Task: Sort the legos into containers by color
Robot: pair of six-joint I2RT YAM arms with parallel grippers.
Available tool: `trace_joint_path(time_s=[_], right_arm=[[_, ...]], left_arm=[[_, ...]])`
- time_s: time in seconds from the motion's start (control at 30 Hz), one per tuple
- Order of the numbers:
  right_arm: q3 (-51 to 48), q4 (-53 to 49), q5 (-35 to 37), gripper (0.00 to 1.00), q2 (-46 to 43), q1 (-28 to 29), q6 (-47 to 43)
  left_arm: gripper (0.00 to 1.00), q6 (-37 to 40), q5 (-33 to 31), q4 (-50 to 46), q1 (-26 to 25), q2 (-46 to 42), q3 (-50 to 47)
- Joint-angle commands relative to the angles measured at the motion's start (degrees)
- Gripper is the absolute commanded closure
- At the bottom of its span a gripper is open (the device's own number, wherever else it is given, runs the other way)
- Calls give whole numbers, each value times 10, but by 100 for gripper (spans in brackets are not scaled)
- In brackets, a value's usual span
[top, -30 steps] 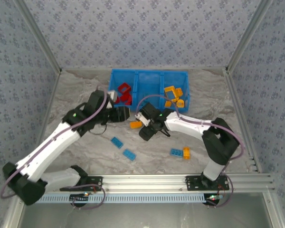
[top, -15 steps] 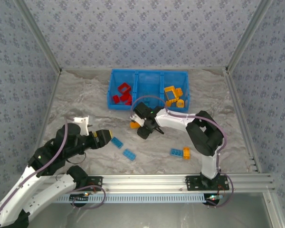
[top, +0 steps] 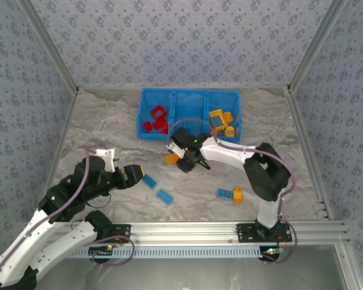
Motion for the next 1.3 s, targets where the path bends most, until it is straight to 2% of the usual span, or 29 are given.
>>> trace_joint_path(time_s=[0.0,0.07,0.17,0.47,0.67,1.03,1.27], right_arm=[[28,-44,25,69,-79,-15,37],[44,-41,37,68,-90,-31,50],[90,-37,87,68,-57,-53,60],[337,-83,204,68,157,-106,81],[517,-196,239,68,288,-120,117],[526,-220,231,64,331,-120,166],[502,-210,224,45,307,-113,174]], left_arm=[[31,17,1,20,-3,32,20],[31,21,9,48,-3,54,26],[31,30,12,86,-3,95,45],[32,49,13,148,-7,183,99],[32,46,9,160,-19,193,93],[32,47,6,156,-22,188,88],[32,48,6,153,-23,184,84]])
